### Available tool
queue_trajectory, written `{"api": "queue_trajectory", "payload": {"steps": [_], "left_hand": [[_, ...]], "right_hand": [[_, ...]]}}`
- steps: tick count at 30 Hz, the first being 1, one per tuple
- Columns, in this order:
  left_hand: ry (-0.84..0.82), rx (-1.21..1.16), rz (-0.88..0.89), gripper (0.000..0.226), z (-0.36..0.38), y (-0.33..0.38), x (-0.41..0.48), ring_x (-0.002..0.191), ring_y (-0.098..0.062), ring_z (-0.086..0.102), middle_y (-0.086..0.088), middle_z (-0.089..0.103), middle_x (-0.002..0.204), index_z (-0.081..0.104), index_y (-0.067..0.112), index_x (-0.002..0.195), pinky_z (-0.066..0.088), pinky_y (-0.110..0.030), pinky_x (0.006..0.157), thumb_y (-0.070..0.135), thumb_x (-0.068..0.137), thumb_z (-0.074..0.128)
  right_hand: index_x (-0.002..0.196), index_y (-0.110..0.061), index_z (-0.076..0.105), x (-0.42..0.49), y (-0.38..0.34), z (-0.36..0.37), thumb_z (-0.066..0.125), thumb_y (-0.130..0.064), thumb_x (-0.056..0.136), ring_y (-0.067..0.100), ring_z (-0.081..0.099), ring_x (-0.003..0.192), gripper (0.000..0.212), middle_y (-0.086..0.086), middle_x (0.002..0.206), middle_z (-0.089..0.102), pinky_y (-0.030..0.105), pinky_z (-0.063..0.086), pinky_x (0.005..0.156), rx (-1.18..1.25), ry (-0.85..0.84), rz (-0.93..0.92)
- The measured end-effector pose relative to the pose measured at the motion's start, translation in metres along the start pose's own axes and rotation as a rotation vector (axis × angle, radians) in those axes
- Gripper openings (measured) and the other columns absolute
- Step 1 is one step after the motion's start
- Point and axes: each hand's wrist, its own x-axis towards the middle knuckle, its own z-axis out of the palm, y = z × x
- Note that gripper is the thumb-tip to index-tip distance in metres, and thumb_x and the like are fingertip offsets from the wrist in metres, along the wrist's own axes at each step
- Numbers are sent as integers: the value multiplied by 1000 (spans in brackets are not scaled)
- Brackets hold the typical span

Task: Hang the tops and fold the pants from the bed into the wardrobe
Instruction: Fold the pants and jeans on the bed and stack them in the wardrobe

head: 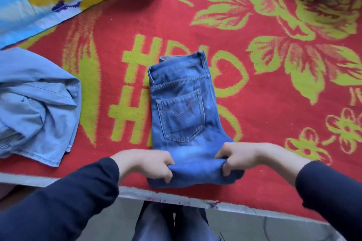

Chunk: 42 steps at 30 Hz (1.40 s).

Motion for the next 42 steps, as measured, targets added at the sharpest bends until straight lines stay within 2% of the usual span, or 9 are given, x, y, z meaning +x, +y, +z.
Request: {"api": "queue_trajectory", "payload": {"steps": [4,7,14,18,22,27,33,38,42], "left_hand": [[171,-352,70,9,-52,-13,-16,55,-4,51,10,58,59,67,18,64,38,-22,53,27,62,67],[384,-532,129,34,-100,-24,-23,75,-12,68,-3,74,85,72,5,90,51,-28,70,23,61,70],[643,-547,157,14,-177,-31,-16,83,-10,69,-2,75,93,73,10,94,51,-22,72,8,82,66],[817,-569,134,14,-210,-38,7,85,-16,68,-8,74,94,73,9,94,51,-31,84,6,83,65],[994,-587,89,11,-224,-51,49,75,-11,62,0,70,83,71,13,92,50,-27,74,8,87,64],[1158,-328,-71,18,-206,-78,99,109,-26,53,-3,59,107,64,24,106,38,-34,95,20,88,64],[977,-828,-20,66,-208,-79,94,119,-11,50,1,53,126,48,19,136,38,-24,96,49,82,69],[782,-946,-15,109,-213,-79,88,111,-16,61,1,62,125,51,22,135,47,-36,100,56,37,85],[600,-948,131,110,-217,-85,71,106,-14,66,-1,63,125,45,28,141,50,-33,95,38,40,89]], "right_hand": [[59,-17,54,-10,-11,-56,71,-22,62,4,44,53,18,-10,56,47,24,35,52,163,236,-28],[67,-9,57,-11,-20,-100,74,-24,63,9,43,60,23,-4,63,47,29,33,57,346,539,-95],[89,-13,66,22,-35,-166,71,-12,76,13,54,62,15,3,74,64,23,43,56,515,848,-164],[93,-14,66,54,-30,-192,71,-11,76,13,55,64,18,2,77,64,23,46,58,617,1002,-170],[101,-17,65,97,-17,-207,73,-23,80,7,55,73,24,-10,82,60,16,44,63,538,1120,-121],[130,-17,49,127,0,-200,81,-49,69,6,50,110,76,-6,124,50,25,39,95,636,971,-26],[101,-11,73,123,2,-200,82,-23,75,23,72,92,30,7,98,75,36,58,82,974,640,-257],[104,-6,73,122,3,-201,82,-19,71,28,71,94,37,13,103,73,37,57,83,1102,553,-178],[109,-3,69,107,4,-196,76,-13,68,29,70,92,43,17,107,71,34,56,76,1118,451,-267]]}}
